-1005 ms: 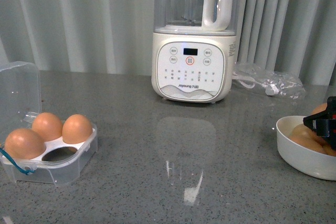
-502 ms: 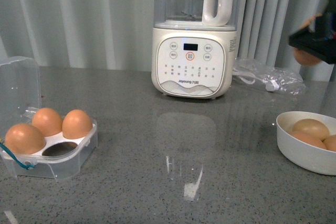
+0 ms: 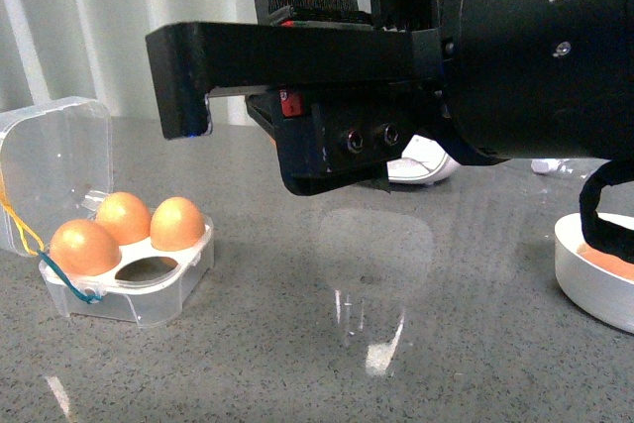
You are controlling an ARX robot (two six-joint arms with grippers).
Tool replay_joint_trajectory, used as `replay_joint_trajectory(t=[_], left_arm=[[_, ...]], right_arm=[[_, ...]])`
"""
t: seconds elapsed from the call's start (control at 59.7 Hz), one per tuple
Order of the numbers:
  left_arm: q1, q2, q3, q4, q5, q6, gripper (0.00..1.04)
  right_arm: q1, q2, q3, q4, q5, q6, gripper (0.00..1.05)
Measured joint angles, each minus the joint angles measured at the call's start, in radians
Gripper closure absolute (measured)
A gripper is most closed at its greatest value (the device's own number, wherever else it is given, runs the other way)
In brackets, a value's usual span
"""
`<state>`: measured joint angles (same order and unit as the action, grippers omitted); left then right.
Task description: Put egg into box
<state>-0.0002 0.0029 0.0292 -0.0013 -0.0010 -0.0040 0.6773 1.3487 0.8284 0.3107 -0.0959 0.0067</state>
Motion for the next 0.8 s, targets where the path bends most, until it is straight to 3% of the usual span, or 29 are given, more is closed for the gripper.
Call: replay_joint_trajectory(t=[0.268, 0.586, 0.804], left_arm=[[0.0, 0.0, 0.0, 0.0, 0.0, 0.0, 0.07], [0.0, 0.0, 0.0, 0.0, 0.0, 0.0, 0.07], [0.0, 0.0, 0.0, 0.0, 0.0, 0.0, 0.07]], right_arm=[[-0.029, 0.006, -0.016, 0.011, -0.014, 0.001, 0.61], [-0.197, -0.017, -0.052, 0.011, -0.066, 0.001, 0.61], [-0.274, 0.066, -0.019, 0.083, -0.185, 0.017, 0.62]])
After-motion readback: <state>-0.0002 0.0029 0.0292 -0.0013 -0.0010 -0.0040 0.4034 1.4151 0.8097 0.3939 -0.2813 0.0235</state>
